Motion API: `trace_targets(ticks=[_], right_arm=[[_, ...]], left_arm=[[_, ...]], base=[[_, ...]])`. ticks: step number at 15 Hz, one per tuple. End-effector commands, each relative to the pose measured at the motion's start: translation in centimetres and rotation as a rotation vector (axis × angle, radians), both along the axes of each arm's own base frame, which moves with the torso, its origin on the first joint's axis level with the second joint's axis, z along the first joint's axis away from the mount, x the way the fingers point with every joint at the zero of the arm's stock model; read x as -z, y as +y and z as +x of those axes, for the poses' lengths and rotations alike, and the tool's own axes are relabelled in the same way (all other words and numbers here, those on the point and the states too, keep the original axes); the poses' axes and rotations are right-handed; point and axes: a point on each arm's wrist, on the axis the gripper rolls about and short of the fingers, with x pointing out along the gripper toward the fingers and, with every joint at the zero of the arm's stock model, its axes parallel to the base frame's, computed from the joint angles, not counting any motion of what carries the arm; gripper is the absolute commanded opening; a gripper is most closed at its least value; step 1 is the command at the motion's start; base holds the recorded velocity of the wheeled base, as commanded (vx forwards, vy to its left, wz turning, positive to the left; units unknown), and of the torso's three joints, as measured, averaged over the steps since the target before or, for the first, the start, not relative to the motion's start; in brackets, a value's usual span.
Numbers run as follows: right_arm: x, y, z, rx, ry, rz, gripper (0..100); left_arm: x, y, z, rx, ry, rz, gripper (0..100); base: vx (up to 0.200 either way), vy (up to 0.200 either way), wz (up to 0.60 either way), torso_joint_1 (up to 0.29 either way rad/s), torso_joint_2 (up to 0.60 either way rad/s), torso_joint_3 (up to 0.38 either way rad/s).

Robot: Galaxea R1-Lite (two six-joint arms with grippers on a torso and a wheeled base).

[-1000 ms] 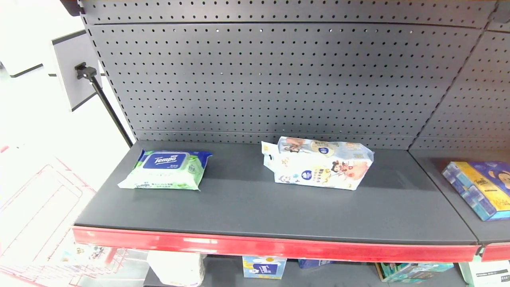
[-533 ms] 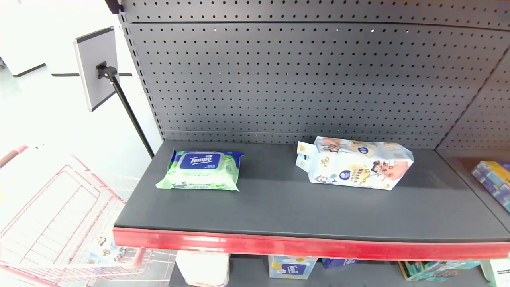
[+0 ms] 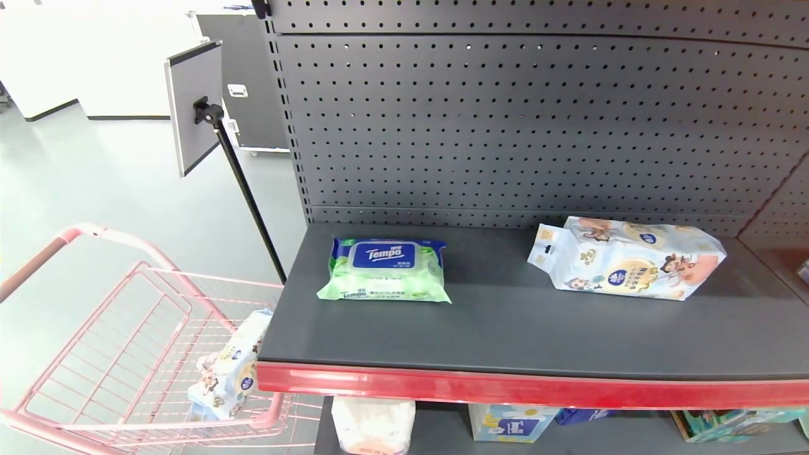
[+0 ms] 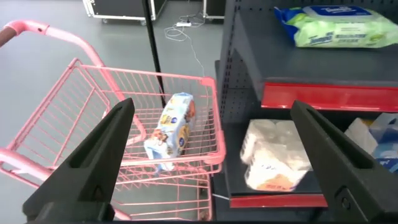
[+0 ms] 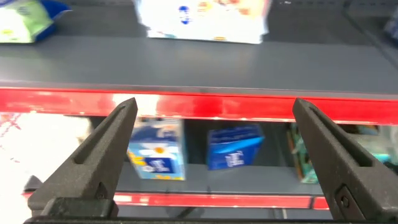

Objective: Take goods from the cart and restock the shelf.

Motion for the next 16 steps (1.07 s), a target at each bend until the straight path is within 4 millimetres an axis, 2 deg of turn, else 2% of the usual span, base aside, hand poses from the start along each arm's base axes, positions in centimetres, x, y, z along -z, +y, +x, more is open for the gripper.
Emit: trace_targets(ticks=[1,16], right_arm=[[0.04,0.00,0.01,0.000,0.002,0.000,100],[0.04,-0.01,0.01,0.003,0.002,-0.003,100]], left_arm=[[0.00,0.00,0.01,-0.001,0.001,-0.001,100],[0.00,0.00,0.01,0.001,0.001,-0.002,100]], base=[[0.000,0.200,0.00,-0.007,0.00,-0.002],[0.000,0.200,0.00,0.002,0.00,0.003]])
